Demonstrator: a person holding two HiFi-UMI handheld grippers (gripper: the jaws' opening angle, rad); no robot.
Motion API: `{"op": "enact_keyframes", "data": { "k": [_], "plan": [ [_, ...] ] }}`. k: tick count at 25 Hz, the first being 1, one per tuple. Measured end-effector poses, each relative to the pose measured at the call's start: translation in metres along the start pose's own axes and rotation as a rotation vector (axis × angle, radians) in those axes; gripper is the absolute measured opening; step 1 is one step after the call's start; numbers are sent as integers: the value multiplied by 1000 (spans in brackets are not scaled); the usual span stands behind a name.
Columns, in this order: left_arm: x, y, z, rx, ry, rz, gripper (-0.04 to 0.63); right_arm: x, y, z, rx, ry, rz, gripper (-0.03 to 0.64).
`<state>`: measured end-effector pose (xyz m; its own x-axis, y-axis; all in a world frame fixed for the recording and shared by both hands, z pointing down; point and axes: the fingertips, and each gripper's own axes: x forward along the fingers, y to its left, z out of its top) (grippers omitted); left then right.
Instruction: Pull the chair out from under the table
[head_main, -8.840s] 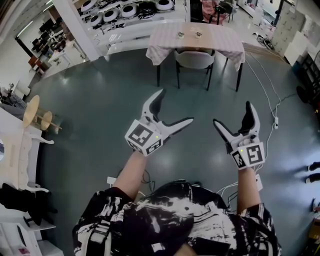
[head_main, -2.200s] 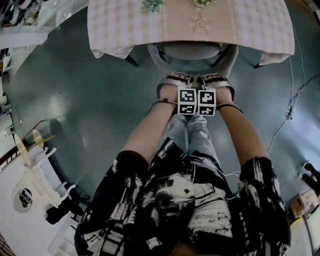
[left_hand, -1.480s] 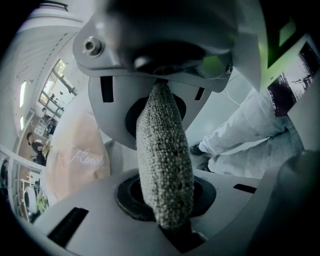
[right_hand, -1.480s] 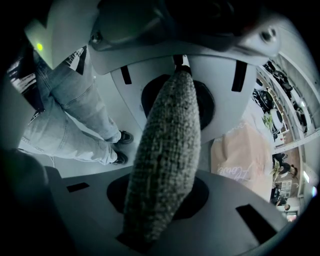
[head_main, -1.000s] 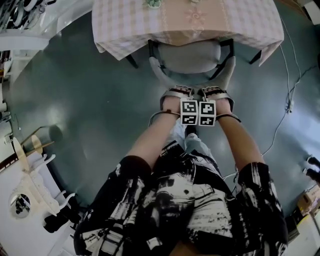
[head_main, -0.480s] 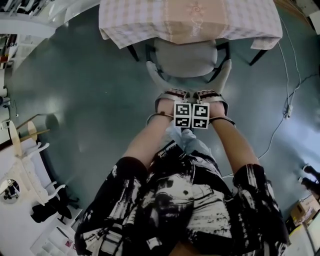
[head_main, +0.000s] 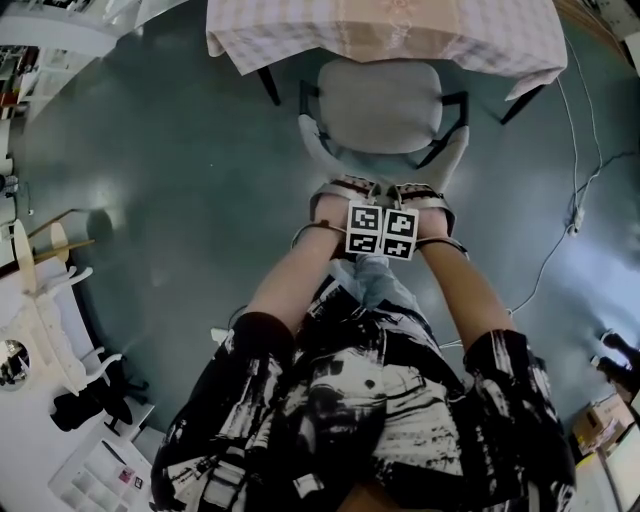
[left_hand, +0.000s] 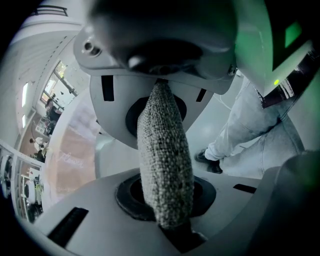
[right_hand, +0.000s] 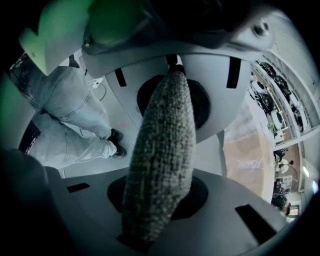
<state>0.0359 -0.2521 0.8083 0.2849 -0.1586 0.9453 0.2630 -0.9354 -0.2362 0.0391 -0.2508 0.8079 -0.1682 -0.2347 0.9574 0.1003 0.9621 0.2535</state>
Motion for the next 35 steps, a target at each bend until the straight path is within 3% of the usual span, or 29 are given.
{"op": "enact_keyframes", "data": {
  "k": [35],
  "plan": [
    [-29,-159,29,65,-10,-12,54,-32,155,45,74,19,-14,55]
  ]
}}
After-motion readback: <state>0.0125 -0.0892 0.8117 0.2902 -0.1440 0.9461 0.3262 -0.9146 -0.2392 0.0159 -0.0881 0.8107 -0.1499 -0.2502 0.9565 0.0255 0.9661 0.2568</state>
